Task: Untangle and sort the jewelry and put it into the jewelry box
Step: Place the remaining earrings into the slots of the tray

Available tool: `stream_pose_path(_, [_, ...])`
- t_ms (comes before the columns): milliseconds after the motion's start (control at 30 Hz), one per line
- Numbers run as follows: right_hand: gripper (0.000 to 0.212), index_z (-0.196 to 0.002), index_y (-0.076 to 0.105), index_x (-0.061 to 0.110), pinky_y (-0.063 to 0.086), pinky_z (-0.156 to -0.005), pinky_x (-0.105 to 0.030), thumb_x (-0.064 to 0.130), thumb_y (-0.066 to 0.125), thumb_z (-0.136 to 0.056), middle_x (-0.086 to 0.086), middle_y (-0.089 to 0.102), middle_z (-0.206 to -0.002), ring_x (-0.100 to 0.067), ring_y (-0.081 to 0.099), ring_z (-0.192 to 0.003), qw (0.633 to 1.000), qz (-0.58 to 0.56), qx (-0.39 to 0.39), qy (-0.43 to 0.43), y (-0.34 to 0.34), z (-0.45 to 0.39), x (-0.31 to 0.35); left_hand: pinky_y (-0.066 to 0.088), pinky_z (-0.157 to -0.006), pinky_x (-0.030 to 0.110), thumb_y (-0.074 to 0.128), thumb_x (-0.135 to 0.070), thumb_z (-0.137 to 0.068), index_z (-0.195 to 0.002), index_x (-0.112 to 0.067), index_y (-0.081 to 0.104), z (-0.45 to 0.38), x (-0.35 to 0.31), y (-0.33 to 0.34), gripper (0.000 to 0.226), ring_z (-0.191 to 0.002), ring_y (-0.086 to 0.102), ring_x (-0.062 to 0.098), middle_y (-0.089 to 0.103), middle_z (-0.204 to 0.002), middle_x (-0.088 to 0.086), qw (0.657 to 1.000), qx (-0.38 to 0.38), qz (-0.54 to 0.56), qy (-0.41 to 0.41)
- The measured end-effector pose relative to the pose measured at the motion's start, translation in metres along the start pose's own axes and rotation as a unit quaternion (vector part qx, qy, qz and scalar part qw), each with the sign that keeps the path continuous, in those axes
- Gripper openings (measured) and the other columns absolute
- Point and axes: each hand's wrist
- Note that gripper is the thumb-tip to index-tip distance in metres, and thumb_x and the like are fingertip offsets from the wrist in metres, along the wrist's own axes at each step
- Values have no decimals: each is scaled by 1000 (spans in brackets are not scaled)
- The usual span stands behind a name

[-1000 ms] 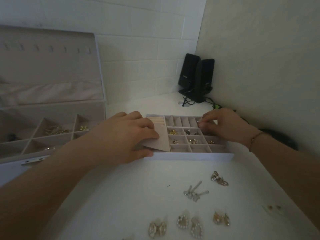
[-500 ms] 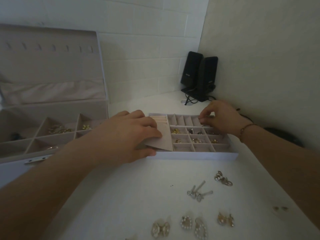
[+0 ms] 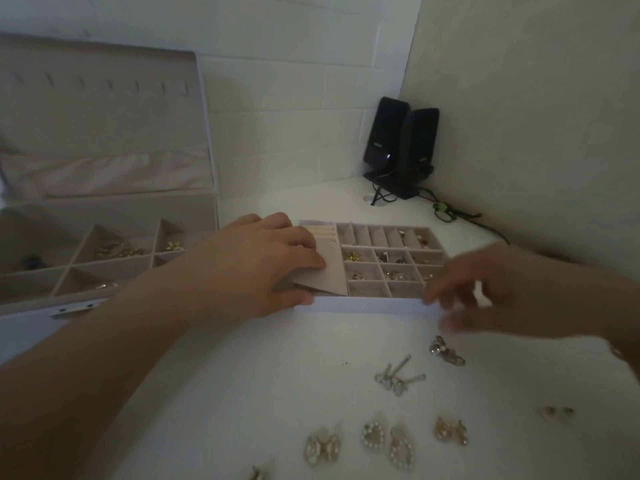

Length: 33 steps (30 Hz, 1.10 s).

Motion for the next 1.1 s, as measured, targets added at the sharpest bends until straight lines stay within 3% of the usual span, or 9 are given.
stream_pose_path(100, [33,-106,57,48,42,-66,-10,46,71,-76,27,53,-104,2,57,-83,997,26,75,-8,21,8,4,48,-78,35,38,-66,-83,-121,-38,58,0,0,1,51,-104,55,17,60,-119,-13,1000,-2,-4,3])
stream_pose_path(267, [11,-90,62,39,40,-79,-8,30,66,-85,22,53,-95,4,51,-88,997,57,35,-44,34,5,3,48,-77,35,38,-66,-83,-120,-37,58,0,0,1,51,-103,56,18,60,-118,-12,1000,-4,-2,3])
stream_pose_path(400, [10,-88,65,33,43,-79,-12,24,64,-86,22,56,-90,6,54,-86,997,46,-16,-67,39,6,-5,49,-77,35,39,-65,-84,-120,-36,59,0,0,2,50,-102,57,18,61,-118,-11,1000,-9,-10,6])
stream_pose_path(600, [19,-80,73,34,52,-74,-16,15,75,-76,13,70,-87,-6,67,-82,976,-167,-123,-59,22,8,-3,47,-79,35,37,-66,-83,-121,-38,57,1,-1,0,52,-104,55,17,60,-120,-13,1000,-2,-6,-1])
stream_pose_path(700, [7,-78,72,25,52,-73,-15,20,74,-73,4,71,-81,-10,68,-74,955,-244,-155,-67,15,-2,8,48,-78,35,37,-65,-83,-121,-37,58,1,-1,0,51,-104,56,18,60,-119,-13,1000,-5,-7,2])
stream_pose_path(767, [9,-79,72,21,52,-70,-14,13,74,-75,1,72,-80,-12,69,-72,937,-297,-176,-53,13,-13,16,48,-78,35,37,-65,-83,-121,-37,58,1,-1,0,51,-104,55,18,60,-119,-13,1000,-5,-5,2])
stream_pose_path(933, [20,-79,70,27,47,-66,-6,7,73,-78,9,70,-78,-3,66,-76,945,-229,-230,-35,23,-41,34,46,-79,34,37,-66,-83,-122,-38,57,1,0,0,53,-105,54,18,59,-121,-13,1000,0,-3,1])
stream_pose_path(1100, [30,-95,70,29,46,-70,-5,3,69,-80,19,66,-88,0,61,-81,940,-184,-287,-30,31,-41,40,44,-79,33,35,-66,-83,-124,-37,57,0,0,0,54,-106,53,17,59,-122,-13,1000,3,0,-2])
Point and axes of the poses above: each hand's wrist, its own z-axis away from the middle knuckle, its own y-axis out of the palm, x = y × z
